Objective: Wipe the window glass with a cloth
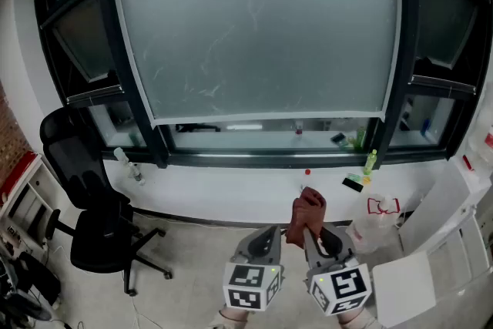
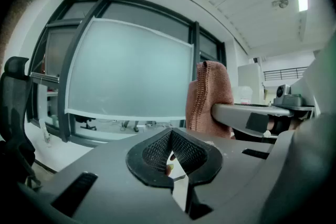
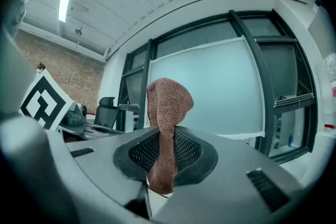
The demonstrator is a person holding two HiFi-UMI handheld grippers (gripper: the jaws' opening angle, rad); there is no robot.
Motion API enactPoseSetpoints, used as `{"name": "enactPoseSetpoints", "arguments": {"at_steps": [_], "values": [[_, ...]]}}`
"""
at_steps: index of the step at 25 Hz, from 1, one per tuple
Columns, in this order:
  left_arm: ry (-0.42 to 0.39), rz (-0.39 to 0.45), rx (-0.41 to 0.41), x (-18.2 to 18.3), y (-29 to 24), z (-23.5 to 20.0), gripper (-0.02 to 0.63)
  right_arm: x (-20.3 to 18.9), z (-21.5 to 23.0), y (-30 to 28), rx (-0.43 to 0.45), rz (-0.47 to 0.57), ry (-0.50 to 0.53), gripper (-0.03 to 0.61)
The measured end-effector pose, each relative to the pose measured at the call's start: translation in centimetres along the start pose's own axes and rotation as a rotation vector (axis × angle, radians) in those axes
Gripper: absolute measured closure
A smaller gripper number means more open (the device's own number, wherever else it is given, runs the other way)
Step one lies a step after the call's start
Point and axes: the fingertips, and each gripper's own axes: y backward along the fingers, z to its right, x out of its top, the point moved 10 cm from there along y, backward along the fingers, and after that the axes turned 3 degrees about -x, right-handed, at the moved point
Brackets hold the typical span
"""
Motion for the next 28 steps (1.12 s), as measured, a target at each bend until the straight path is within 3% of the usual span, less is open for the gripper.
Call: {"name": "enactPoseSetpoints", "arguments": {"at_steps": [4, 9, 28], "values": [[-0.033, -0.01, 0.001, -0.1, 0.3, 0.1, 0.609, 0.2, 0.2, -0.4, -0.02, 0.009, -0.009, 0.531], [-0.007, -0.015, 0.023, 0.2, 1.0, -1.8, 0.611, 0.3, -1.1, -1.1, -0.015, 0.011, -0.008, 0.531], [-0.006, -0.012, 0.067, 1.2, 1.5, -4.2, 0.611, 0.5, -3.0, -3.4, 0.069, -0.002, -0.009, 0.531]]}}
